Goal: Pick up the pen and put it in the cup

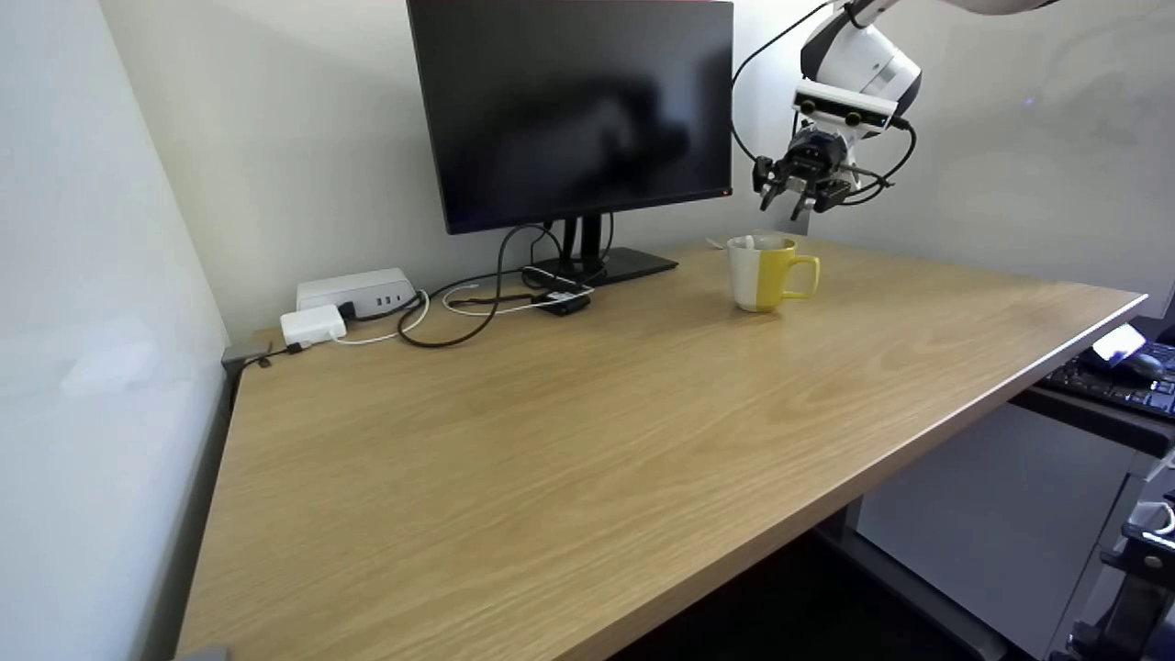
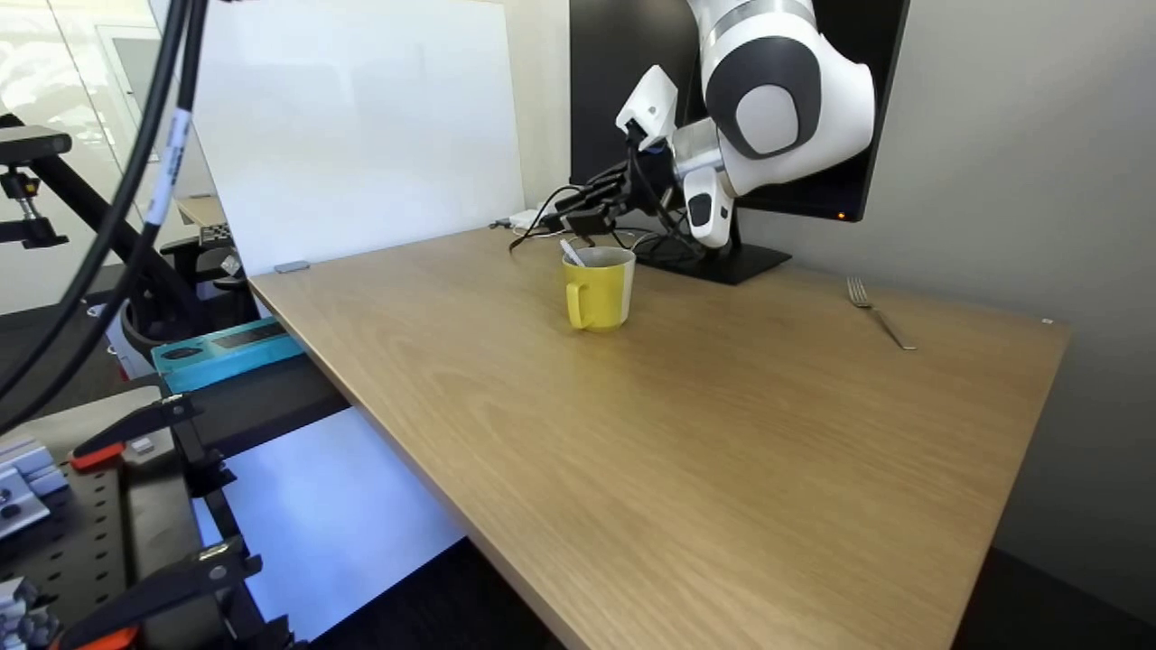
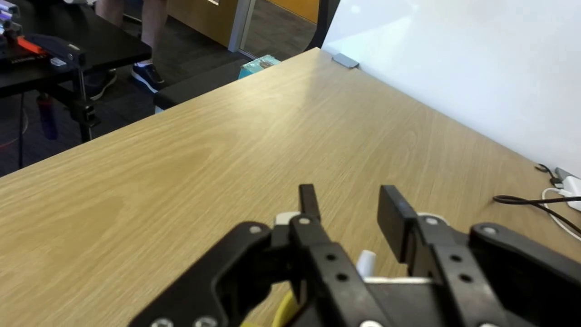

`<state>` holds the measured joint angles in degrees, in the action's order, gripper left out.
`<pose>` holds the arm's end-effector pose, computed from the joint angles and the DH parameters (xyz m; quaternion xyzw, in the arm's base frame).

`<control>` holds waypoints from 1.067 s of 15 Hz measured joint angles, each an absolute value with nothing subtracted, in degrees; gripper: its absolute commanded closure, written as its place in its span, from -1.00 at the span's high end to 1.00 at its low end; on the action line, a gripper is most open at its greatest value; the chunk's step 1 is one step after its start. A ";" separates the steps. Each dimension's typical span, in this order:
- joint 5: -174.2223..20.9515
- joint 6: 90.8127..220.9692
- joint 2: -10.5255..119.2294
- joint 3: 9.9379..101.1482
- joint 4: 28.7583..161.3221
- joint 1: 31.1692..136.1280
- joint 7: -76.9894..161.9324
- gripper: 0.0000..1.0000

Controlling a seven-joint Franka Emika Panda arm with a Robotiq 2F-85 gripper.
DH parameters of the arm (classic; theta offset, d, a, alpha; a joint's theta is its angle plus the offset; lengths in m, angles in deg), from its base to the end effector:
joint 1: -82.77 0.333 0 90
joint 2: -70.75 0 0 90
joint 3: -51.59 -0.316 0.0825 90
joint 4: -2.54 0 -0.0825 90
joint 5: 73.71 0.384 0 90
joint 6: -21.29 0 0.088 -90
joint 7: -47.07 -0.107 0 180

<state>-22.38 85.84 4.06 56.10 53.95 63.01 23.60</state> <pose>0.6768 -0.1662 0.1779 -0.7482 0.3365 0.4117 0.3968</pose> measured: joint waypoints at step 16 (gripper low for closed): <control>-28.56 87.52 6.63 58.16 45.77 63.90 23.78 1.00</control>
<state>-28.56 87.52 6.63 58.16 45.77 63.90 23.78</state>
